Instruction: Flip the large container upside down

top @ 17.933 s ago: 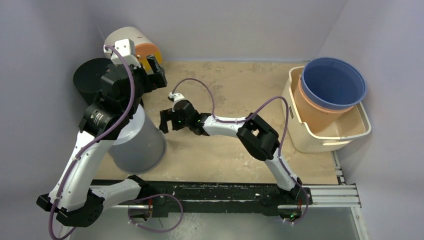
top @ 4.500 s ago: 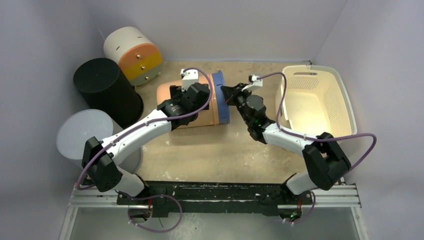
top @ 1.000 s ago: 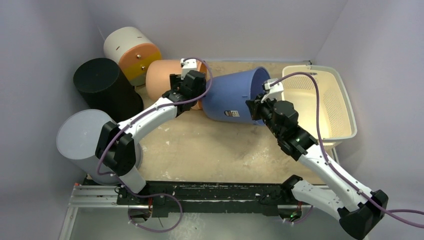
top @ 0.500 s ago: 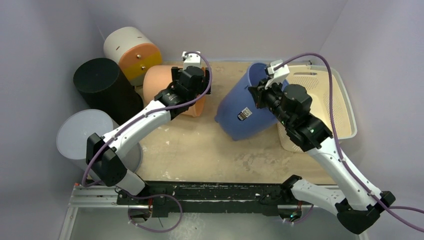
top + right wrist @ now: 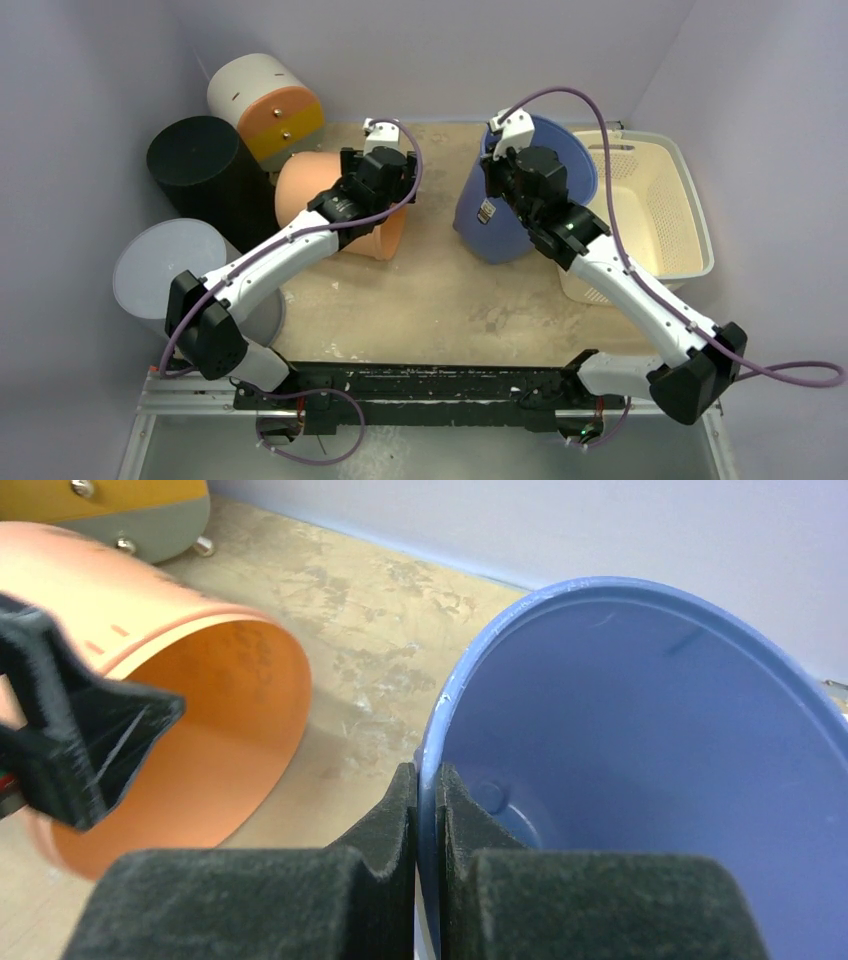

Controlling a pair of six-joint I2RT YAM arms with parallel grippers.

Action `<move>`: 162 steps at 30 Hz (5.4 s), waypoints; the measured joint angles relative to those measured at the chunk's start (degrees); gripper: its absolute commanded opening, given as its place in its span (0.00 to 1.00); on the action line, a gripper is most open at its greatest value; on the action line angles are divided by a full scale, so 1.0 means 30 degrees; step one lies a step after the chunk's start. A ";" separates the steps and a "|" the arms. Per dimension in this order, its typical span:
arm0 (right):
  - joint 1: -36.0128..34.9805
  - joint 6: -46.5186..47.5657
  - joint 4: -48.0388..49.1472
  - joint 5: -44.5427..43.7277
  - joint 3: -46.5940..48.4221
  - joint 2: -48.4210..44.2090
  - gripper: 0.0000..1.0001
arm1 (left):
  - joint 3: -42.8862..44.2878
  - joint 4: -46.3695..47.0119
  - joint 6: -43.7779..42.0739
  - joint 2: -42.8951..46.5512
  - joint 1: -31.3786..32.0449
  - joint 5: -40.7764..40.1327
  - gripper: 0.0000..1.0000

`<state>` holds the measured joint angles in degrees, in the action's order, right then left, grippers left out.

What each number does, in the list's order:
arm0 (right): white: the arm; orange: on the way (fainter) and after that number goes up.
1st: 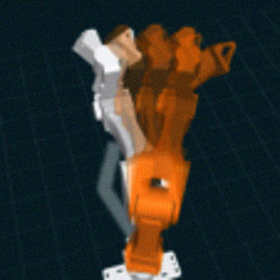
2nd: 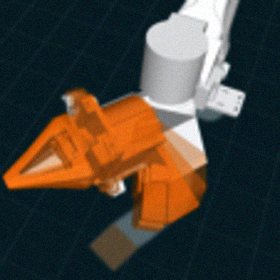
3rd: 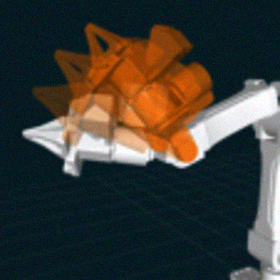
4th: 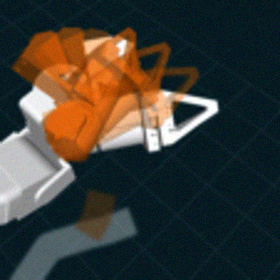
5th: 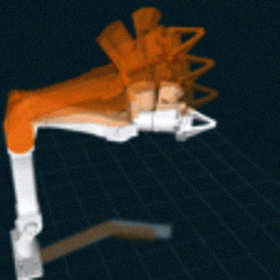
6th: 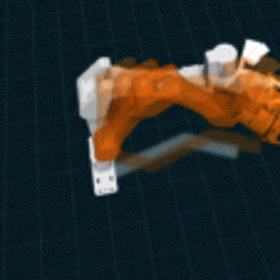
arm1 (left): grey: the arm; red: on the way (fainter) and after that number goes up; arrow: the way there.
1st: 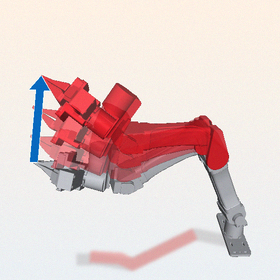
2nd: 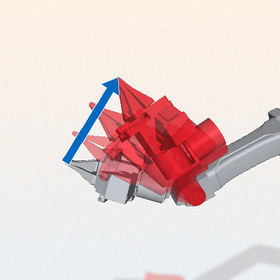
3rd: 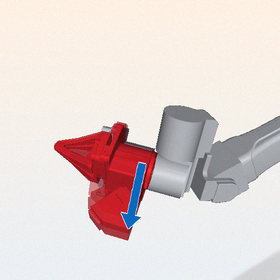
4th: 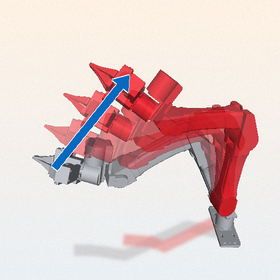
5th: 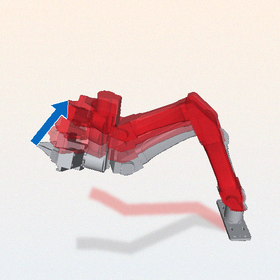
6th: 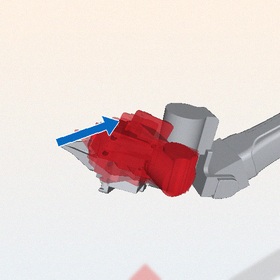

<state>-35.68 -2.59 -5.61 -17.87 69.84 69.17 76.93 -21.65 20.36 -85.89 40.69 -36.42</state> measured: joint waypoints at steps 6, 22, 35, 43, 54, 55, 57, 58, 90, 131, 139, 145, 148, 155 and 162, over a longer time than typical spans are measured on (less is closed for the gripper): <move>-0.0058 0.0226 0.1902 -0.0379 0.0000 0.2324 0.00 | -0.0648 0.0051 0.0007 0.0780 0.0007 -0.0146 0.93; 0.0736 0.3104 0.9238 -0.3687 0.2878 0.9581 0.00 | -0.1865 0.0335 0.0007 0.1741 0.0007 -0.0590 0.93; 0.4452 0.4116 1.1511 -0.3366 0.8233 1.4834 0.23 | -0.1865 0.0284 0.0000 0.2069 0.0007 -0.0714 0.93; 0.5005 0.4590 1.0571 -0.3279 0.8531 1.4651 0.86 | -0.1581 -0.0415 -0.0051 0.2069 0.0000 -0.0525 0.93; 0.3249 0.4969 0.8327 -0.3235 0.4262 0.7300 0.96 | 0.1472 -0.1464 -0.0729 0.2062 0.0007 0.0474 0.93; 0.2769 0.4991 0.8313 -0.3279 0.4175 0.6630 0.96 | 0.1588 -0.1545 -0.0743 0.2062 0.0007 0.0517 0.93; 0.1712 0.5013 0.8262 -0.3381 0.4102 0.5515 0.96 | 0.1705 -0.1698 -0.0816 0.2062 0.0007 0.0561 0.93; 0.1173 0.5005 0.8247 -0.3395 0.4058 0.5093 0.96 | 0.1741 -0.1829 -0.0845 0.2062 0.0007 0.0590 0.93; -0.7890 -0.5377 0.9435 0.5435 -0.6120 0.2761 0.86 | 0.6856 -0.4670 -0.2514 0.7089 0.0087 -0.3402 0.93; -0.9632 -0.9959 1.6517 0.7045 -0.6258 0.8247 0.00 | 0.5319 -0.5727 -0.2477 0.8131 0.0087 -0.3337 0.93; -0.6601 -0.8706 1.4783 0.6011 -0.6608 0.5552 0.00 | 0.5464 -0.5974 -0.2455 0.8123 0.0087 -0.3147 0.93; -0.4779 -0.9100 1.6939 0.7839 -0.6798 0.5326 0.00 | 0.6353 -0.6120 -0.2455 0.7839 0.0095 -0.2951 0.93; -0.4670 -1.0163 1.9642 0.9792 -0.6921 0.6222 0.00 | 0.6674 -0.6127 -0.2433 0.7657 0.0087 -0.2878 0.93; -0.3089 -1.4841 2.8239 1.4491 -0.7322 1.0885 0.00 | 0.6936 -0.6302 -0.2426 0.7264 0.0095 -0.2783 0.93; -0.1166 -1.9001 3.2997 1.6262 -0.6630 1.5897 0.00 | 0.6936 -0.6492 -0.2441 0.7227 0.0087 -0.2798 0.93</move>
<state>-39.18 -59.59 93.38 30.92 49.95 116.86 97.73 -41.12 13.04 -64.20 40.95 -44.82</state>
